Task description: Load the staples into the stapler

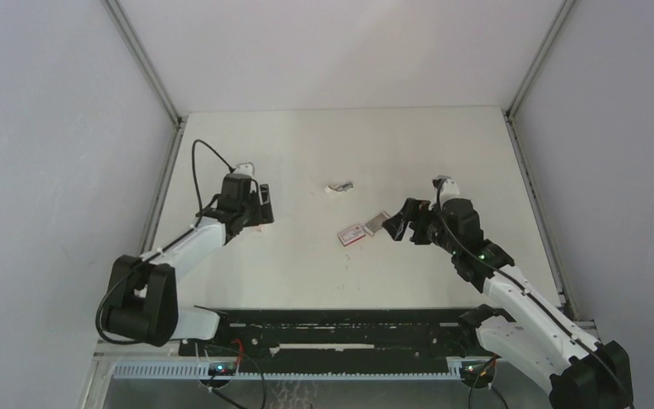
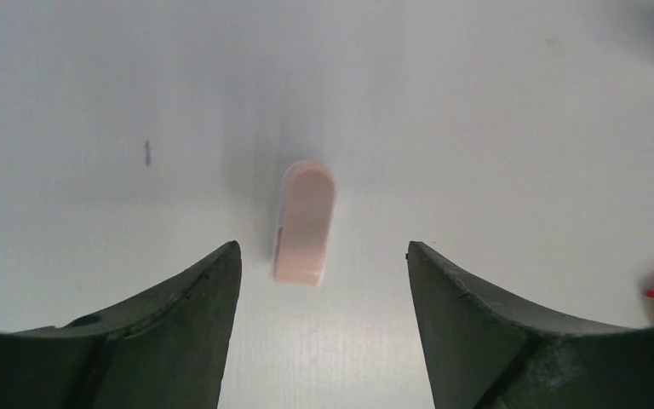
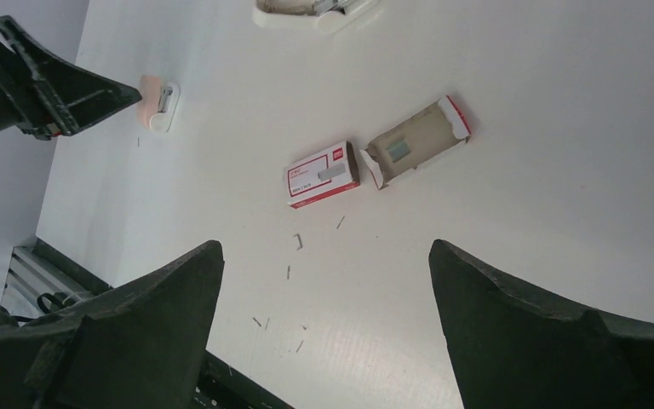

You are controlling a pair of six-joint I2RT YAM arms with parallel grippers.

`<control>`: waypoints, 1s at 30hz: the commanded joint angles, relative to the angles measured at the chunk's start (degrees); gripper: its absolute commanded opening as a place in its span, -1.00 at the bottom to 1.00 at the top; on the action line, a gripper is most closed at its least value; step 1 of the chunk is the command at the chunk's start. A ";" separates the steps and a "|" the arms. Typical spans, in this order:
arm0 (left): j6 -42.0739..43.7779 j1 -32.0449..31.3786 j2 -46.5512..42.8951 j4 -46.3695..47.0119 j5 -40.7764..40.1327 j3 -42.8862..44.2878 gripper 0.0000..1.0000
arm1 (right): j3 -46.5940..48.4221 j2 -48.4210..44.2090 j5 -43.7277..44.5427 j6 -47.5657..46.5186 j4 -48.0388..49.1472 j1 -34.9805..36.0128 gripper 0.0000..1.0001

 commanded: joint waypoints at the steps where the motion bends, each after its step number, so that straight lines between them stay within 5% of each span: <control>1: 5.31 -2.00 -5.40 8.83 9.88 1.60 0.51 | 1.79 -2.28 -1.73 -3.77 0.97 -2.13 0.79; 12: 13.33 -7.73 9.09 25.08 30.56 10.52 0.49 | 1.75 -3.90 -7.33 -6.68 1.14 -4.58 0.79; 30: 17.81 -11.38 29.67 17.91 33.30 29.38 0.39 | 1.58 -1.12 -10.87 -6.96 3.41 -6.74 0.76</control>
